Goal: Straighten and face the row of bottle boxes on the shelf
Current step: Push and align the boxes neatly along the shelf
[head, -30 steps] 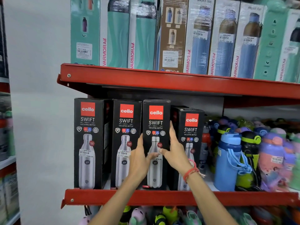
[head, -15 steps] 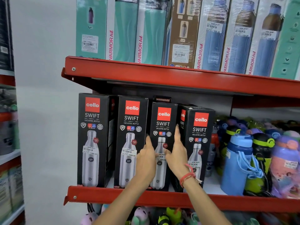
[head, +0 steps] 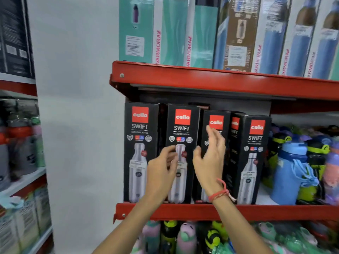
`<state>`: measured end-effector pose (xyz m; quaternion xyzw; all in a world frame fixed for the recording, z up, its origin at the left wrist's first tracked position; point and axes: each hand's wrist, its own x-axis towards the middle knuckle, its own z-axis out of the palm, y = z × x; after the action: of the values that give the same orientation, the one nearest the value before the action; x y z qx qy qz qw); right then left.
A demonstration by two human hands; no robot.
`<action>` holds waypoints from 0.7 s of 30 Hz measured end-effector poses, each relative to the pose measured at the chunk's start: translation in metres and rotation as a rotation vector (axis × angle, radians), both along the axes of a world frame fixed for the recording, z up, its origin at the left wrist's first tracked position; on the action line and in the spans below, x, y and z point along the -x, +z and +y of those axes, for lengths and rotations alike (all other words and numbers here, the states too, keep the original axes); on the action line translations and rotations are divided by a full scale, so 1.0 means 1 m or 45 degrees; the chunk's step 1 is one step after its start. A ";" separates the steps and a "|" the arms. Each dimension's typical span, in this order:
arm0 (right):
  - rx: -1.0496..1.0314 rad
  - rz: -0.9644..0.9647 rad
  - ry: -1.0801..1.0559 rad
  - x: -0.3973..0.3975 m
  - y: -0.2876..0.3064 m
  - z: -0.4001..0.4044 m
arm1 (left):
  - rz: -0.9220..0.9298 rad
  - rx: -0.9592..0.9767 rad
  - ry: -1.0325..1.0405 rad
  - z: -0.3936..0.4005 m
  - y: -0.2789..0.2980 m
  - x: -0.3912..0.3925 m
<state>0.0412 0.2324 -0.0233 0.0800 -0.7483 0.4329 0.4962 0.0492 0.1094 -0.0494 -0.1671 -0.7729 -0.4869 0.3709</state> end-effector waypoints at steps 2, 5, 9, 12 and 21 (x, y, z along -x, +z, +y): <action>0.015 0.011 0.194 -0.002 -0.007 -0.029 | 0.079 -0.055 0.080 -0.030 -0.008 -0.001; 0.050 -0.090 0.426 -0.005 -0.028 -0.072 | 0.242 -0.034 0.309 -0.072 -0.021 -0.003; 0.010 -0.375 0.462 -0.008 -0.068 -0.115 | -0.057 -0.234 0.141 -0.105 -0.039 -0.008; -0.028 -0.555 0.617 -0.007 -0.084 -0.128 | -0.290 -0.165 -0.092 -0.122 -0.058 -0.003; -0.089 -0.638 0.666 -0.014 -0.083 -0.113 | -0.557 -0.094 -0.423 -0.141 -0.064 -0.011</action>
<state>0.0550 0.1190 -0.1058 0.1772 -0.8153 0.5255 0.1667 0.0605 -0.0313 -0.1136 -0.1689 -0.7785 -0.5933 0.1159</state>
